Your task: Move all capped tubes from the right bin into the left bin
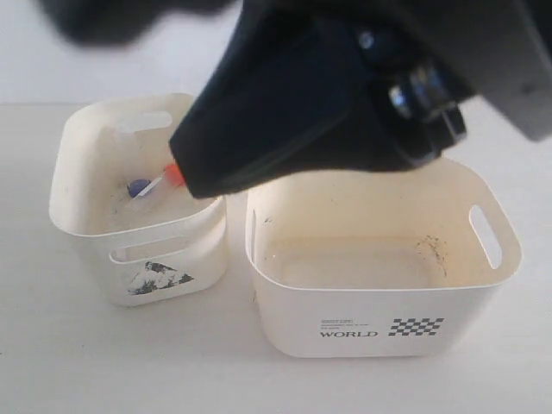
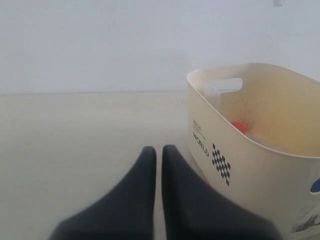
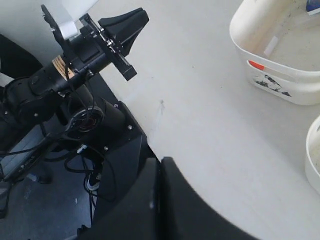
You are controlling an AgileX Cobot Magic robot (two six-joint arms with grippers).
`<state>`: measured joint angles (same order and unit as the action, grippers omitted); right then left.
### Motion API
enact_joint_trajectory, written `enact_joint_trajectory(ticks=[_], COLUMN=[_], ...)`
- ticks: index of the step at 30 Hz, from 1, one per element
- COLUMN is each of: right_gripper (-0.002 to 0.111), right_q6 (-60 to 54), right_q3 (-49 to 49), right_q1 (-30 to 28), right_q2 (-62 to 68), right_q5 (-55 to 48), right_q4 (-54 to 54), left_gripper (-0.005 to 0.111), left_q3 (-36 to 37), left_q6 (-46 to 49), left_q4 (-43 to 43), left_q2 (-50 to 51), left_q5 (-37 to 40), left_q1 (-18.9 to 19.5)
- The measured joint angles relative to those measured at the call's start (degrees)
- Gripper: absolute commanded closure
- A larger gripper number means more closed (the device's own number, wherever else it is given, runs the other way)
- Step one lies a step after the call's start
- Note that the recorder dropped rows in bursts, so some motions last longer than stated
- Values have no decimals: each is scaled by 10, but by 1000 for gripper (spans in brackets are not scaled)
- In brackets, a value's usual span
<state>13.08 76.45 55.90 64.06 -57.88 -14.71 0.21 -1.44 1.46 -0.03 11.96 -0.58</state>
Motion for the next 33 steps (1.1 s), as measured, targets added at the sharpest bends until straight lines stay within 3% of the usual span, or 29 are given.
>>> enact_joint_trajectory(ticks=[7,11,16,23,33], right_gripper=[108,108,108,108,108], right_q6=[4,4,4,4,1], right_q3=[-1,-106,-305,-530,-675], right_q1=[0,-34,-134,-302,-499], right_q2=[-3,-69,-176,-341,-527], right_q5=[46,211,361,390,390], right_q4=[40,20,-43,-67,-67], left_gripper=[102,102,102,102,102], left_q3=[0,0,0,0,0], left_q6=[0,0,0,0,0], left_q4=[0,0,0,0,0], left_q2=[0,0,0,0,0], left_q5=[0,0,0,0,0], left_q1=[0,0,0,0,0])
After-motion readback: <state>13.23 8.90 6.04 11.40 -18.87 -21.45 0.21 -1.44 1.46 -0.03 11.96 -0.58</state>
